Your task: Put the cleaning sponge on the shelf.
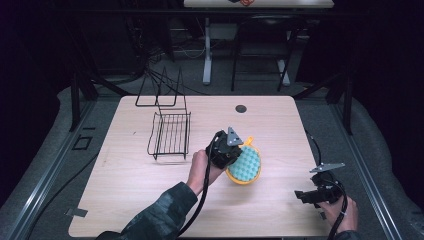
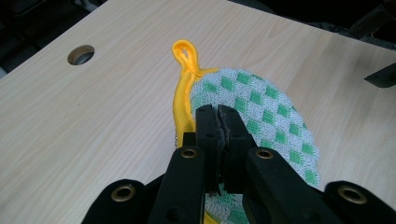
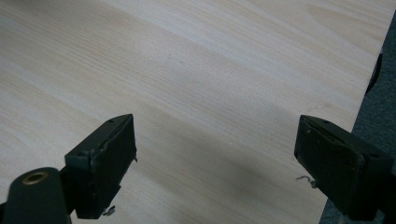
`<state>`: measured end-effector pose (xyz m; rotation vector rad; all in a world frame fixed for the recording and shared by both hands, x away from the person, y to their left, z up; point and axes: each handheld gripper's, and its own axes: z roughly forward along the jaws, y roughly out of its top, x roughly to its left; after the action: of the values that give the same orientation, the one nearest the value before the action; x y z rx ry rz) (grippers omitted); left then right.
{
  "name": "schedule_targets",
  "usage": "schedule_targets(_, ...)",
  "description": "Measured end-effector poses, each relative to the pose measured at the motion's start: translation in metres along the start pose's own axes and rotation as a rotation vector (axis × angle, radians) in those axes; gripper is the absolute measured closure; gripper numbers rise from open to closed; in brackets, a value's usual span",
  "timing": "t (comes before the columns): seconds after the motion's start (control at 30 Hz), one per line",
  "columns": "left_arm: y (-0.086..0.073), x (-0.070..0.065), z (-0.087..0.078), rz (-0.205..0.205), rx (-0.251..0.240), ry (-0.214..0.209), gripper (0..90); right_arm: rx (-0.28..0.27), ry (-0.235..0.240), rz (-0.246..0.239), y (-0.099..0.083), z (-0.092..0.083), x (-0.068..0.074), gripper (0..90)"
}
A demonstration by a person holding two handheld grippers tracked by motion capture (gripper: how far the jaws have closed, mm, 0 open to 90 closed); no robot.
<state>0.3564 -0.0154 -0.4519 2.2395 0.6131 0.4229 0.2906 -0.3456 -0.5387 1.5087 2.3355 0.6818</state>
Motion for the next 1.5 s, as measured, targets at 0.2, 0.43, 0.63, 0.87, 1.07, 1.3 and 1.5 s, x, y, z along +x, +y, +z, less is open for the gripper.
schedule_targets(0.2,-0.003,0.006,-0.008,-0.015,-0.012,0.014,88.1,-0.001,0.001,-0.001,0.000,0.000,0.000,12.2)
schedule_targets(0.43,-0.008,0.017,-0.017,-0.035,-0.018,0.033,88.1,-0.005,0.001,0.000,0.000,-0.001,0.001,12.2)
schedule_targets(0.63,-0.013,0.026,-0.026,-0.055,-0.017,0.050,88.1,-0.005,0.000,-0.002,0.000,0.000,0.001,11.9)
schedule_targets(0.87,-0.019,0.035,-0.037,-0.071,-0.026,0.076,88.1,-0.001,-0.001,-0.004,0.000,0.001,0.001,11.9)
schedule_targets(1.07,-0.024,0.042,-0.047,-0.088,-0.039,0.093,88.1,0.000,0.000,-0.006,0.000,0.001,0.001,12.0)
schedule_targets(1.3,-0.031,0.052,-0.059,-0.096,-0.047,0.108,88.1,0.000,-0.001,-0.006,0.000,0.001,0.001,12.2)
schedule_targets(1.5,-0.042,0.059,-0.070,-0.119,-0.060,0.129,88.1,-0.001,-0.004,-0.001,0.000,0.001,0.000,12.2)
